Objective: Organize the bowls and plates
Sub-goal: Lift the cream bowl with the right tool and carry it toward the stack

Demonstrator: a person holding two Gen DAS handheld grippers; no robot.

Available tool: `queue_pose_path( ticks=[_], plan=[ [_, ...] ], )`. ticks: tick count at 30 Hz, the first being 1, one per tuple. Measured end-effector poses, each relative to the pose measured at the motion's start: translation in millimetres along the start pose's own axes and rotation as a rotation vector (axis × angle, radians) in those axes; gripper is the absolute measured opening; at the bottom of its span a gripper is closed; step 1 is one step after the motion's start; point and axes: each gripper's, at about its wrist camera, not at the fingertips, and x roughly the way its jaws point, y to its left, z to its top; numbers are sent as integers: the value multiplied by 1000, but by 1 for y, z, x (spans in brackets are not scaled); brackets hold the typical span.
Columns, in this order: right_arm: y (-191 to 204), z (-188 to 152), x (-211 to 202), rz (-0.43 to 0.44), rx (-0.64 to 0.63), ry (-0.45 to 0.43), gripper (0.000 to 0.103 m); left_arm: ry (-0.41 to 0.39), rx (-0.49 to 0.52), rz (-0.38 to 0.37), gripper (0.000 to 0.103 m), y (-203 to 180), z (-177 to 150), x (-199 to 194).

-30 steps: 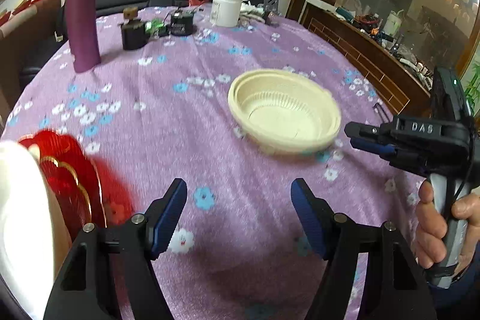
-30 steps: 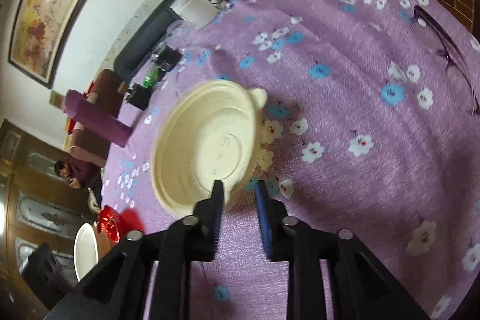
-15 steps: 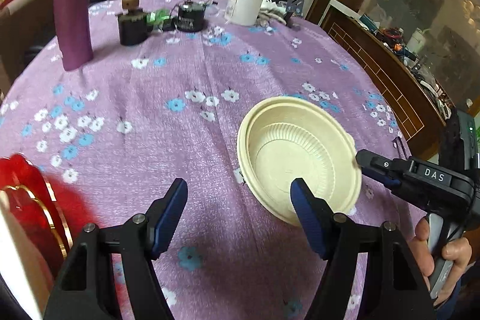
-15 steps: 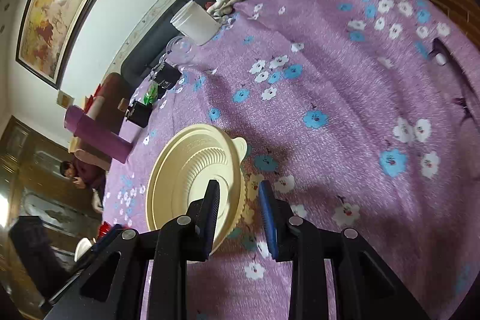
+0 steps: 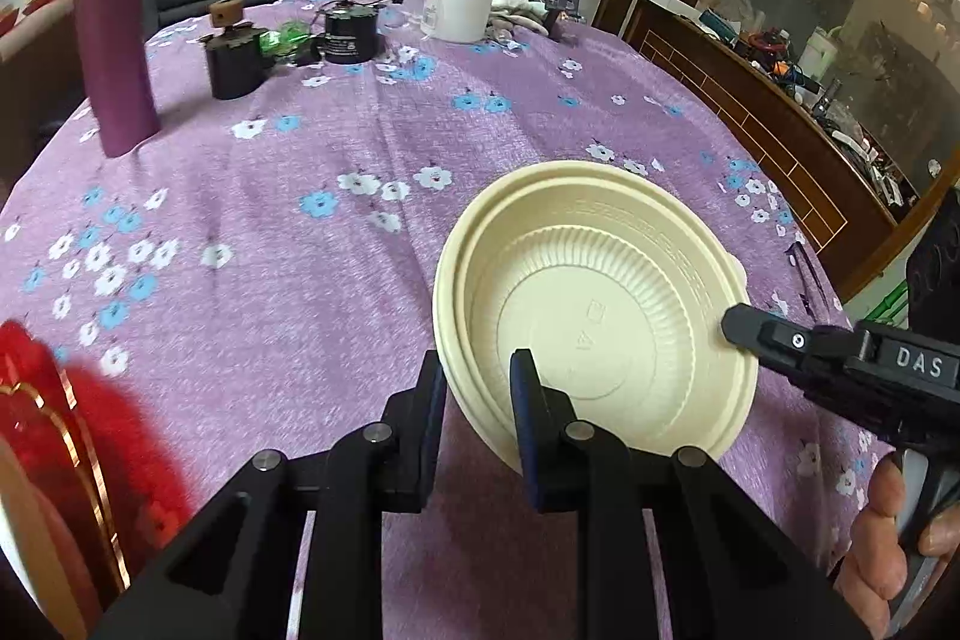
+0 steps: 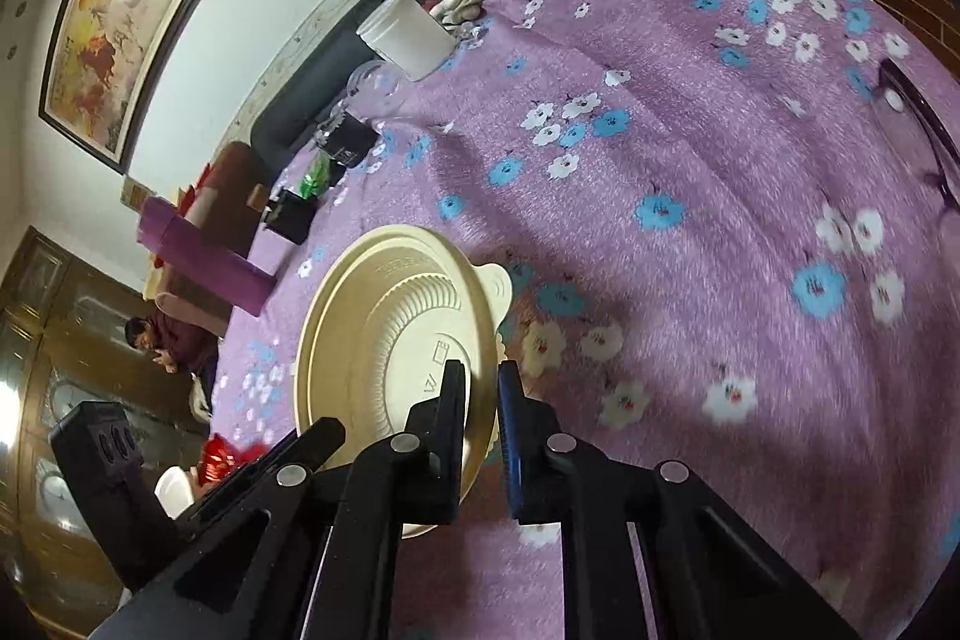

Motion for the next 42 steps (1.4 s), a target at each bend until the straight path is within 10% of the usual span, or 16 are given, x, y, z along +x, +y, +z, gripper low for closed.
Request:
queue_pose_path(
  ticks=[42],
  plan=[
    [98, -82, -25, 131, -121, 62, 12, -177, -58, 9, 27, 66, -44, -130]
  ],
)
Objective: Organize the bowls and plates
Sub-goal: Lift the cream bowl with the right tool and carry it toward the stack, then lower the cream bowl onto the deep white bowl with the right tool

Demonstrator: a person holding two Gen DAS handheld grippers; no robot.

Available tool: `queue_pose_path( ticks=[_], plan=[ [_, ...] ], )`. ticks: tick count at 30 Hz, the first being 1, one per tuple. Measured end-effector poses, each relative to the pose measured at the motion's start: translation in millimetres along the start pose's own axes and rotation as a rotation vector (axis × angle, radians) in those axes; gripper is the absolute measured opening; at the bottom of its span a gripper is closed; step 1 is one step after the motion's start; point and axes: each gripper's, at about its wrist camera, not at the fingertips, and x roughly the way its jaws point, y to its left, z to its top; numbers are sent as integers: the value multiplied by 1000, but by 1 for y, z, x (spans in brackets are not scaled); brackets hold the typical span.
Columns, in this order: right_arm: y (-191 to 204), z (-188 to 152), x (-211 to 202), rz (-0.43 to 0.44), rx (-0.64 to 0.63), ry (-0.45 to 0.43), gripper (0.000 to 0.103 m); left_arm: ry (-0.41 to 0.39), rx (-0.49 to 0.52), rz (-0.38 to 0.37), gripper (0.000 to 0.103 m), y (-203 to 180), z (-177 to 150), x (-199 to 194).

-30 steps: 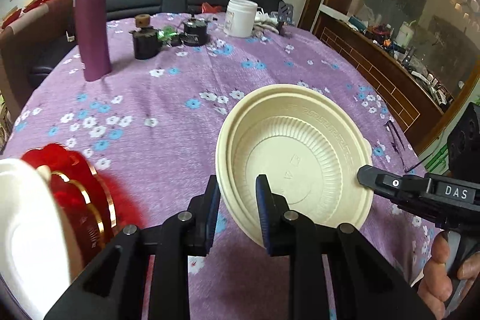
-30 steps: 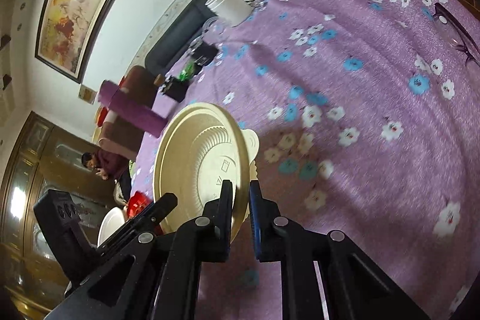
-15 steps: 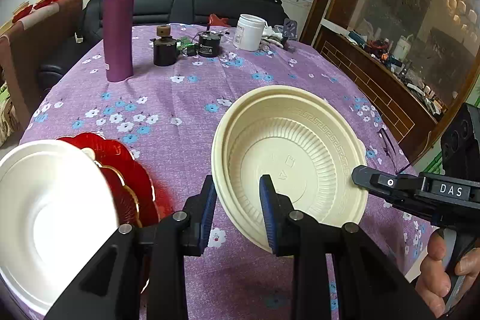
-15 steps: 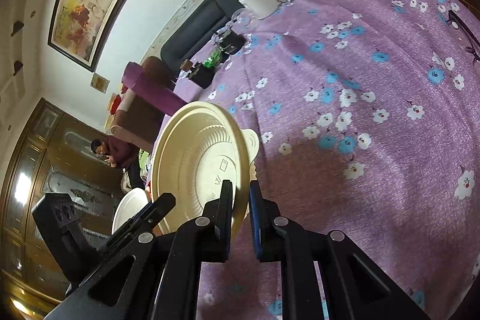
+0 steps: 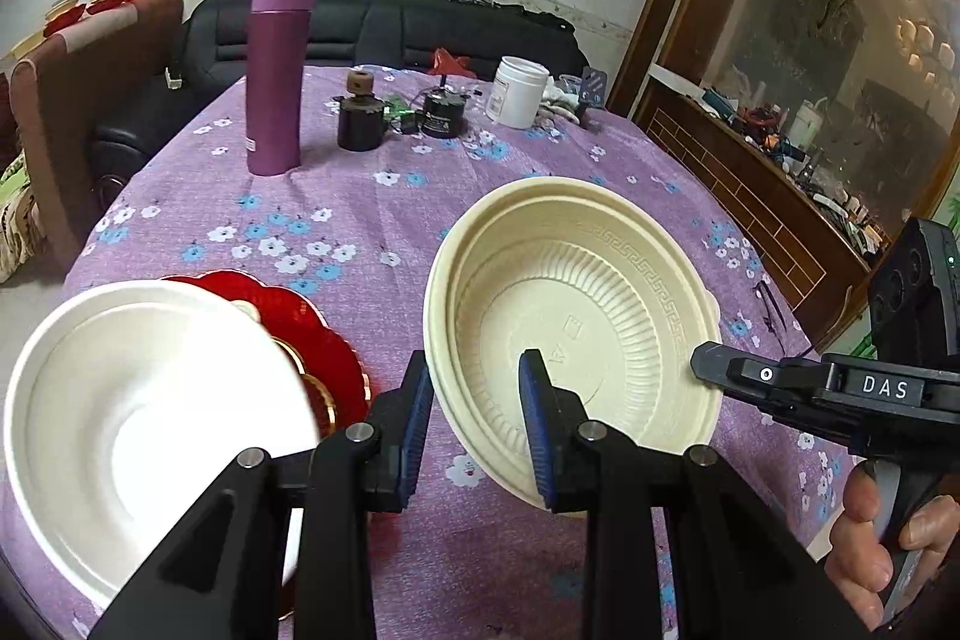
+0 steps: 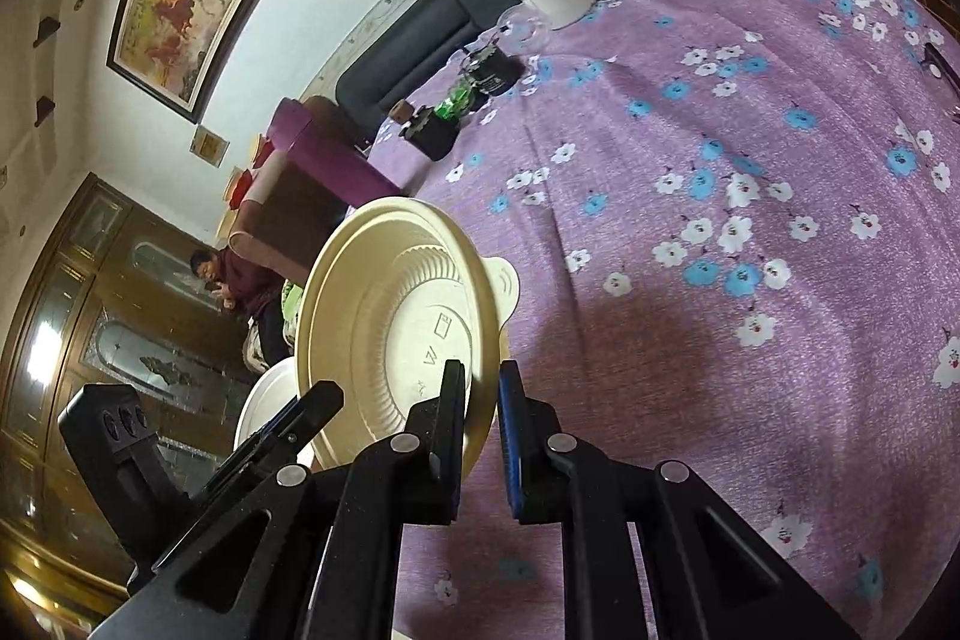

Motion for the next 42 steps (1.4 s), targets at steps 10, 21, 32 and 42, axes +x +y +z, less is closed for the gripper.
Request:
queue_pose_path(
  ticks=[10, 21, 32, 42],
  plan=[
    [30, 0, 15, 18, -52, 32, 12, -56, -32, 21, 33, 24, 2, -31],
    [88, -3, 46, 71, -149, 85, 12, -115, -109, 66, 35, 74, 4, -76],
    [130, -24, 94, 120, -212, 210, 13, -106, -187, 145, 35, 128, -16, -98],
    [139, -48, 130, 113, -221, 326, 13, -48, -243, 172, 35, 158, -38, -91]
  ],
)
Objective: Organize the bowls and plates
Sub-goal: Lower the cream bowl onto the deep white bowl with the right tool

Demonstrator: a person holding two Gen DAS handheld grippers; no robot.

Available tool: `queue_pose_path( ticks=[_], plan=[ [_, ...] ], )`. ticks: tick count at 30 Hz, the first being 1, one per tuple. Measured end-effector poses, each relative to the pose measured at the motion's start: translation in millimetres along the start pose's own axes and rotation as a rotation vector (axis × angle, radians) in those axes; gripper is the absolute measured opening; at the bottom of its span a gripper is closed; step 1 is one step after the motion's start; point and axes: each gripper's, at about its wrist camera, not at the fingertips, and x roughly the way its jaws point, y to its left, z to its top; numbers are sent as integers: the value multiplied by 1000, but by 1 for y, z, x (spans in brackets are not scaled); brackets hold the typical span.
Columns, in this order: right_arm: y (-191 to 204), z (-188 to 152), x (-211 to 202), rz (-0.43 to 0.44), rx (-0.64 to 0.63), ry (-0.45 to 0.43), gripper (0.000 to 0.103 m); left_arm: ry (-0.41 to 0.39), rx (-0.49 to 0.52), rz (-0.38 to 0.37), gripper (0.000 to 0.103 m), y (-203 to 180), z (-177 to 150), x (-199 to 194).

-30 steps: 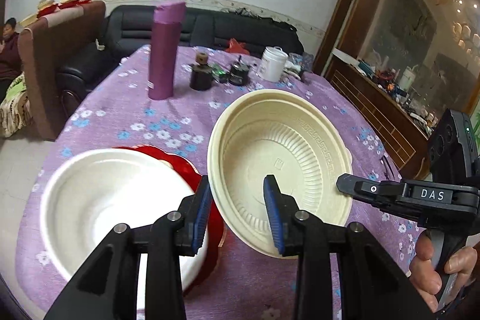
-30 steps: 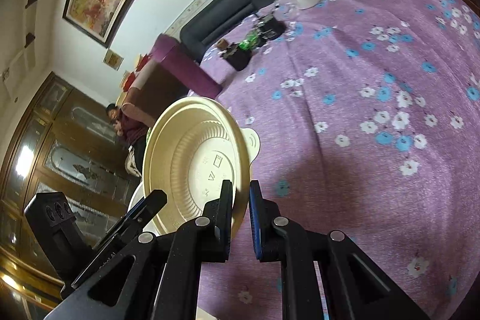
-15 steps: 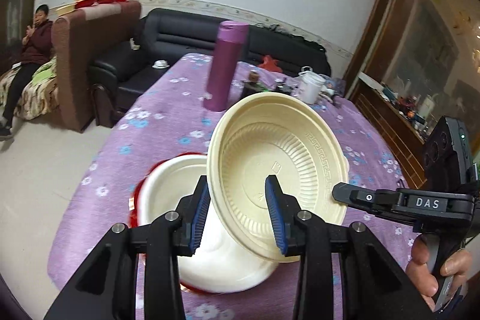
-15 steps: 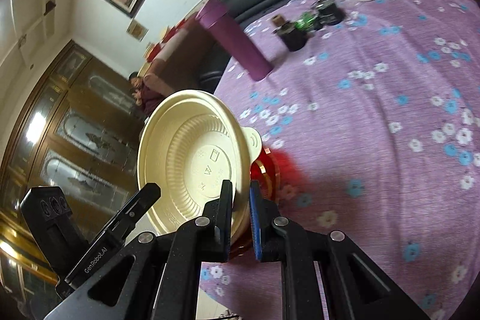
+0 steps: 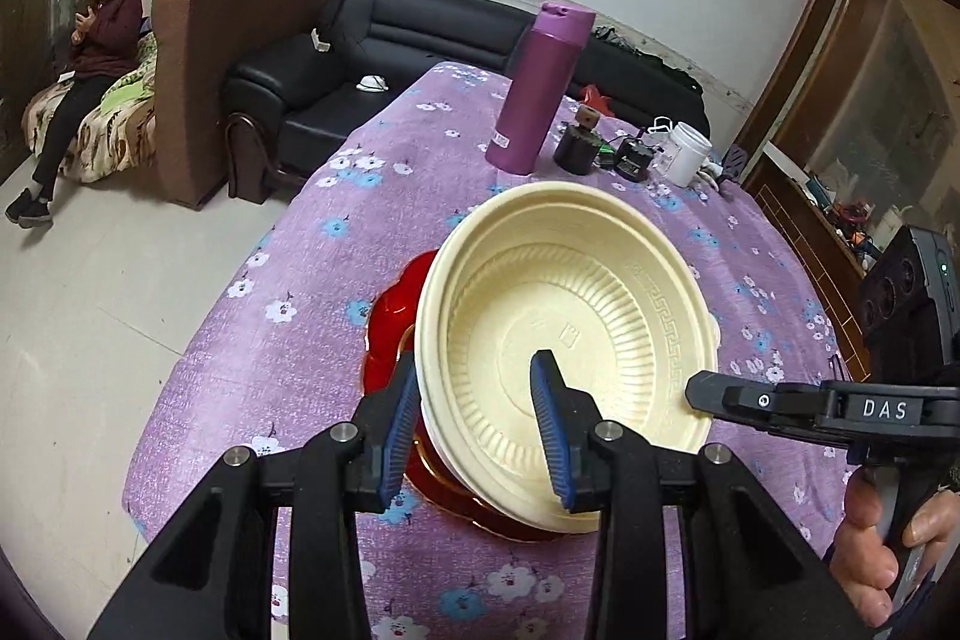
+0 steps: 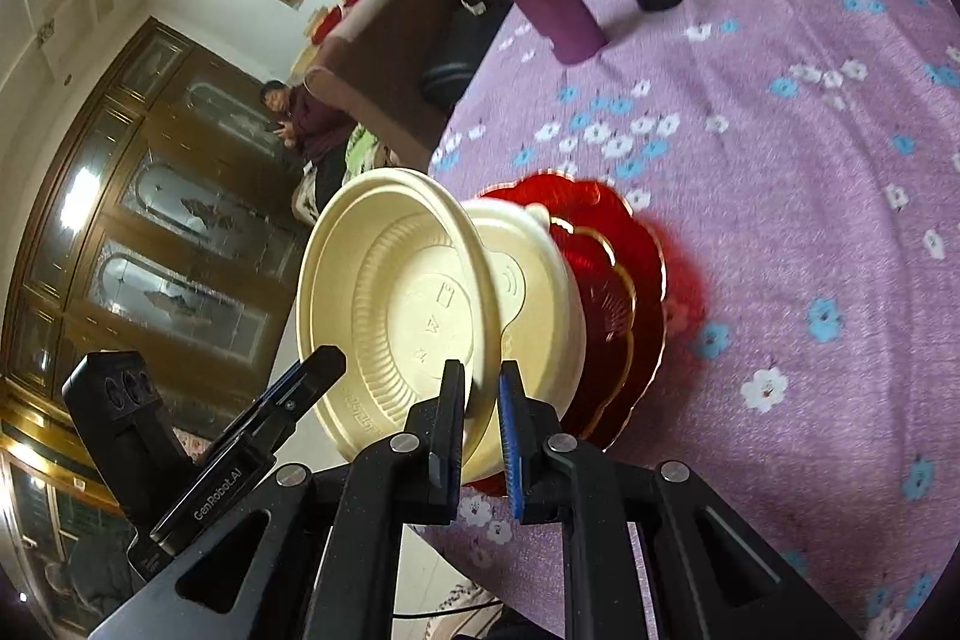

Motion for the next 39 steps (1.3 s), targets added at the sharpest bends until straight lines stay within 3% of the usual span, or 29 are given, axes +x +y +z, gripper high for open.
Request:
queue_pose_path(
  ticks=[39],
  plan=[
    [5, -9, -2, -59, -116, -23, 22, 10, 16, 20, 36, -3, 1, 10]
  ],
)
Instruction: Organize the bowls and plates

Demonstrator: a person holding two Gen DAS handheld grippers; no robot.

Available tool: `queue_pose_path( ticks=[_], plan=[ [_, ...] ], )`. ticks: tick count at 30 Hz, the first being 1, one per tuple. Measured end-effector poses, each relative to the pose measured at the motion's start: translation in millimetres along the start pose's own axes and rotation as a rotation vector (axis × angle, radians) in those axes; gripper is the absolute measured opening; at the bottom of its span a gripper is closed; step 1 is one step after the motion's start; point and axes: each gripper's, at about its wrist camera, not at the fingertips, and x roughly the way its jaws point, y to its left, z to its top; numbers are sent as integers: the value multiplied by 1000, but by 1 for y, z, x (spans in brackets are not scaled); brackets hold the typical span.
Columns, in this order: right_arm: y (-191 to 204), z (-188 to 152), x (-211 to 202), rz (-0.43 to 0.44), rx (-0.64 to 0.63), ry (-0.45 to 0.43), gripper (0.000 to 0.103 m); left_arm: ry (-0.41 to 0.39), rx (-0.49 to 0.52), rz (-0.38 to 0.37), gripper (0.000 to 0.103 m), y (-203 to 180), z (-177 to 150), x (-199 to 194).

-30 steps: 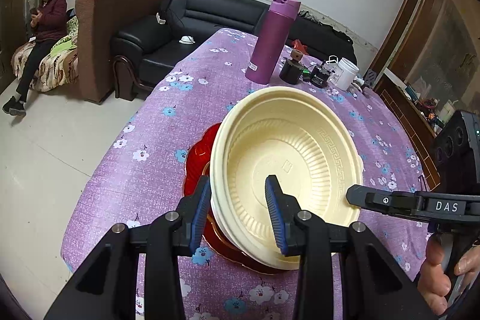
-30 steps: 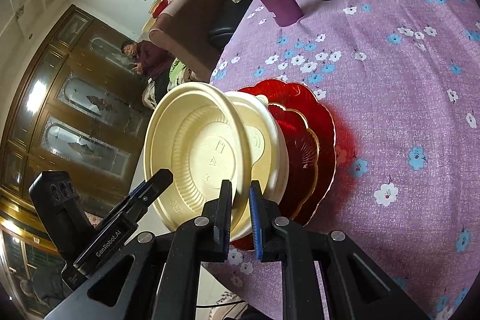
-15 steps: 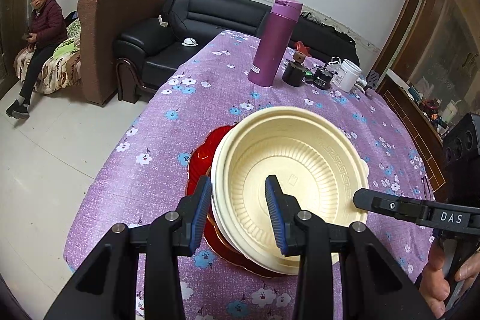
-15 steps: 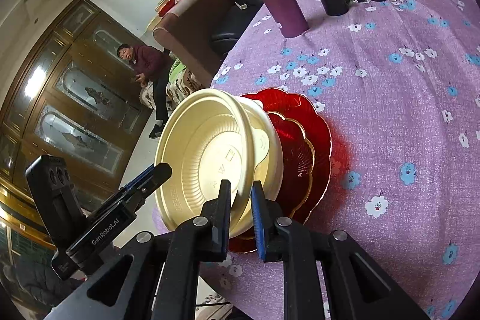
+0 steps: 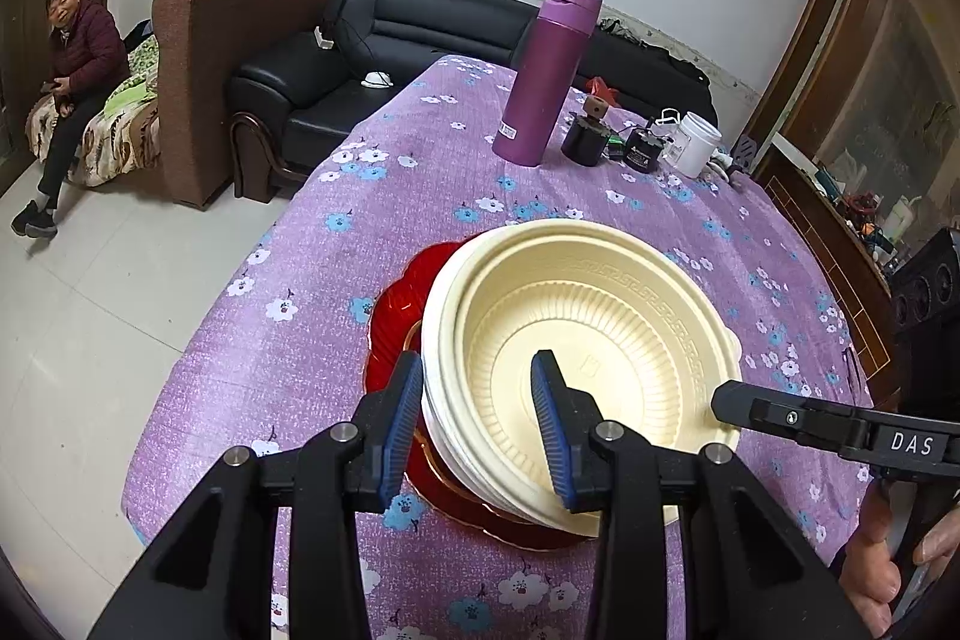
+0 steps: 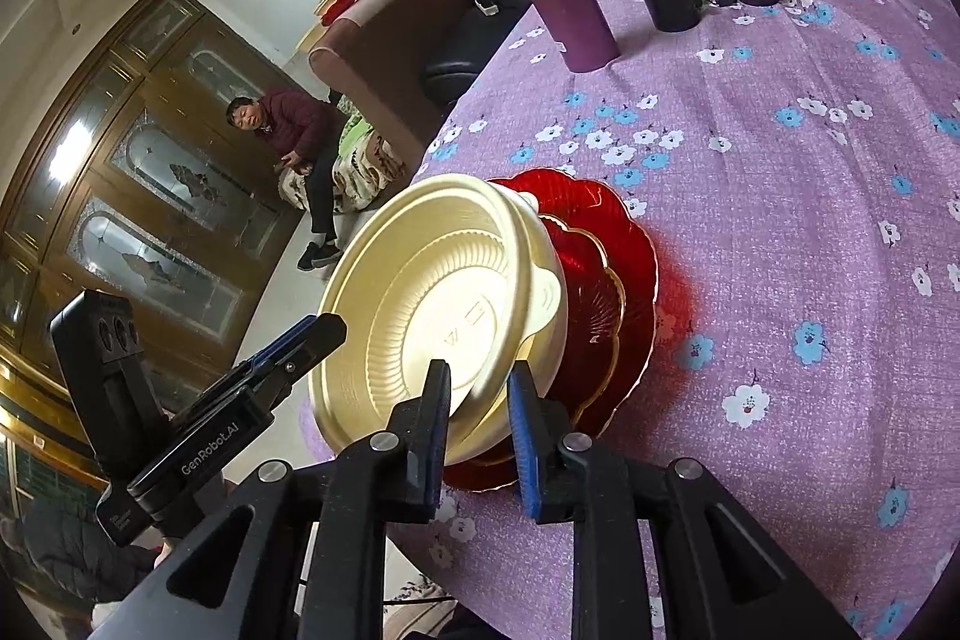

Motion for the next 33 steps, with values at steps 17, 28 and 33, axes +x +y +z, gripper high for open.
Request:
queue_pose_path(
  ticks=[17, 28, 33],
  plan=[
    [-4, -2, -3, 0, 7, 2, 25, 5, 3, 3, 37, 2, -5, 1],
    [-9, -4, -8, 2, 18, -9, 25, 13, -11, -8, 37, 6, -6, -1],
    [-16, -1, -14, 4, 36, -29, 25, -15, -23, -26, 37, 8, -2, -9]
  ],
)
